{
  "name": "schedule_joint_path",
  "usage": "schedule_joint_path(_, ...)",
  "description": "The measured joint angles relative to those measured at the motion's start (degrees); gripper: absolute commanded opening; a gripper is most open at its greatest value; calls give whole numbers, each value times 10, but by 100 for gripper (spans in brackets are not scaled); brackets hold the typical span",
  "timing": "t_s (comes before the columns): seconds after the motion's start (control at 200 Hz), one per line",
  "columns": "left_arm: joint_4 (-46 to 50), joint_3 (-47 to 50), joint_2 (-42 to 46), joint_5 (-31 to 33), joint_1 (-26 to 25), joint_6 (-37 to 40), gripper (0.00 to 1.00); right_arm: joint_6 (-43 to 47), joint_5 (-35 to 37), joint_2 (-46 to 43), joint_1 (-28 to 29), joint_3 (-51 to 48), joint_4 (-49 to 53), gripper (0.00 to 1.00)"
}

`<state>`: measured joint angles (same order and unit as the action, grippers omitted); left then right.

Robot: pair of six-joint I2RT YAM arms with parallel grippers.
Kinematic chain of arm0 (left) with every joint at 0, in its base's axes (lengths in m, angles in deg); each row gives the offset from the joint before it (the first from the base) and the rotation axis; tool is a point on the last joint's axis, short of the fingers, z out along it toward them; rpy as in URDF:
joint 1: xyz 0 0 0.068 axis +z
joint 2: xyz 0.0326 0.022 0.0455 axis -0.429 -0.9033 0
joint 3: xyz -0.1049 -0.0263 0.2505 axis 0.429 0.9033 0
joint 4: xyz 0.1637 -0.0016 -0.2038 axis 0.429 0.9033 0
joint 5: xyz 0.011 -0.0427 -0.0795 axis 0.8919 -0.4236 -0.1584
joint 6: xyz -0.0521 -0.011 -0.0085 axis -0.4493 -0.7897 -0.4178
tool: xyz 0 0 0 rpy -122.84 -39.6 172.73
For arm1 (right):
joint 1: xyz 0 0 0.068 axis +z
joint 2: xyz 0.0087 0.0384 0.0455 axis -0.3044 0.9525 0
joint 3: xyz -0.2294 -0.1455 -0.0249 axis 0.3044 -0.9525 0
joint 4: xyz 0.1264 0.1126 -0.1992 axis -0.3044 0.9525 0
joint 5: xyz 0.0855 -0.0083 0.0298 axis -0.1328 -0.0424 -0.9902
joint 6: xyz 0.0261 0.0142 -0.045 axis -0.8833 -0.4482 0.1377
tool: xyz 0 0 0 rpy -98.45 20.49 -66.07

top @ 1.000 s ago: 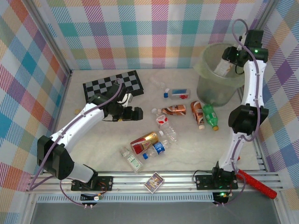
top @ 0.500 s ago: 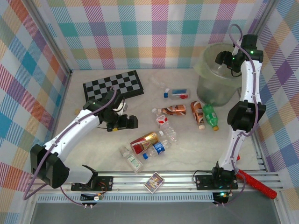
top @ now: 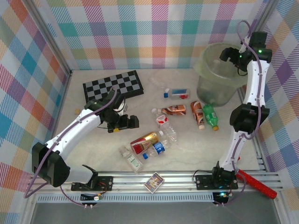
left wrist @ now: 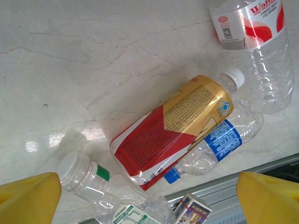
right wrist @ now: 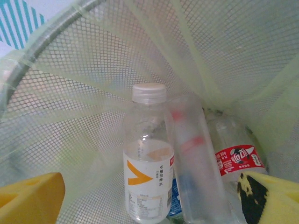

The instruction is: Put the plastic bottles in the bin

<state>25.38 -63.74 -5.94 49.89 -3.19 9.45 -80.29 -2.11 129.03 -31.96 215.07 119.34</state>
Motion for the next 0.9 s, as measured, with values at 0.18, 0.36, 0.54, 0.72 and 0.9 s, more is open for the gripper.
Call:
schedule_joint_path(0.18, 1, 34, 15, 1, 0, -48, 92, 2, -7, -45, 0, -7, 4, 95)
schedule_joint_path(0.36, 11, 120, 90, 3, -1, -159, 88, 2, -20, -116, 2, -56, 4, 95)
schedule_joint_path(0.54, 5, 211, 160, 8, -1, -278, 85, 8, -29, -148, 10, -91, 4, 95)
schedule_joint_path(0.72, -50, 291, 168, 5, -1, -375, 81, 18, -35, -151, 20, -116, 8, 94)
schedule_joint_path(0.9, -108, 325, 167, -5, -1, -434, 78, 30, -35, -157, 21, -129, 13, 94)
